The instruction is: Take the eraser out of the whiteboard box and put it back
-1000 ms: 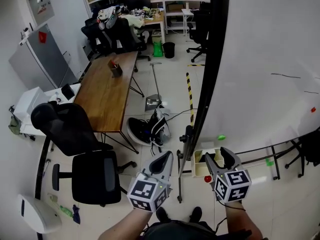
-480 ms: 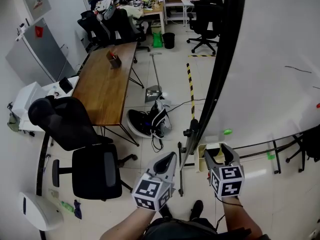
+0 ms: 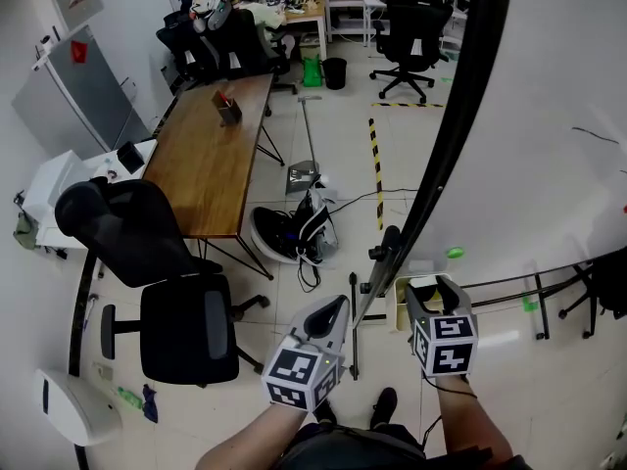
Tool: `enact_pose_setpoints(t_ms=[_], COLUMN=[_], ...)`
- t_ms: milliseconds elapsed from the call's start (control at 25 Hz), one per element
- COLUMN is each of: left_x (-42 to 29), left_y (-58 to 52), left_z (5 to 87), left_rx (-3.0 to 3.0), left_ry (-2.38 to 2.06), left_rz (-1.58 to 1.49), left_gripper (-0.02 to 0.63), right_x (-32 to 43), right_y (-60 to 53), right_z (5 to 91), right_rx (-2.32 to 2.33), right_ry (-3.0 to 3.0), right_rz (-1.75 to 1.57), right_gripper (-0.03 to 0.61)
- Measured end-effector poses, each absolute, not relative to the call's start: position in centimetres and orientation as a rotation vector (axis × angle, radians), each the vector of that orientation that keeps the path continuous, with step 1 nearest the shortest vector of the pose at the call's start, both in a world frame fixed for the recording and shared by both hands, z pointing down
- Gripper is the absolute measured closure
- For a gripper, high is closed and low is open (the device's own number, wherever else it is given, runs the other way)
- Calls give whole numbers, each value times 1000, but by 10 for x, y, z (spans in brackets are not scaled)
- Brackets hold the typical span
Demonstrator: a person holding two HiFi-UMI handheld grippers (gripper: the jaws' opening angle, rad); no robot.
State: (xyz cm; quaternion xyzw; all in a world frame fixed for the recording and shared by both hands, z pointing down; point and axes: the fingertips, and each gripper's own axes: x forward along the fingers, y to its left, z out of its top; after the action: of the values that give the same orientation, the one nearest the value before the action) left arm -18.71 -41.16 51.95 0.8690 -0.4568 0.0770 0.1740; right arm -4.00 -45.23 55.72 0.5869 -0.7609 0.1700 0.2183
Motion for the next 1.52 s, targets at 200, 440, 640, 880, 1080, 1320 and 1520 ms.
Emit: enact_pose_setpoints(t_ms=[200,440,640,880,1080,1320,1520], left_x=[-188,-186,-183,-182,-181,-183,-180], left_y=[-409,-403,-390,-353,-326,-291,-274], left_z=[513,477,427,348,313,270,261], left_rx=[2474,2534,2620,2686,2735,2801,2821], left_ry=[-1282,-1277,-1313,-1354,-1353,-1371,-1389], left_rz=[206,166,80,-64,-141,-198,-164], left_gripper=[586,586,586,586,588,588,589], right_x=[-41,-32,-27,-27,-28,-29,-25], right_y=[-451,-438,-413,-374,-345,-306,-290], right_z=[550,492,424,352,310,268,256], right_rx=[1644,1715,1771,1780,1790,1789,1799], right_ry=[-2133,-2243,-2361,-2476,-2563,-2626,-2642], right_rz=[466,412,306,195,129,68,56], right_gripper=[316,316,316,316,318,318,318])
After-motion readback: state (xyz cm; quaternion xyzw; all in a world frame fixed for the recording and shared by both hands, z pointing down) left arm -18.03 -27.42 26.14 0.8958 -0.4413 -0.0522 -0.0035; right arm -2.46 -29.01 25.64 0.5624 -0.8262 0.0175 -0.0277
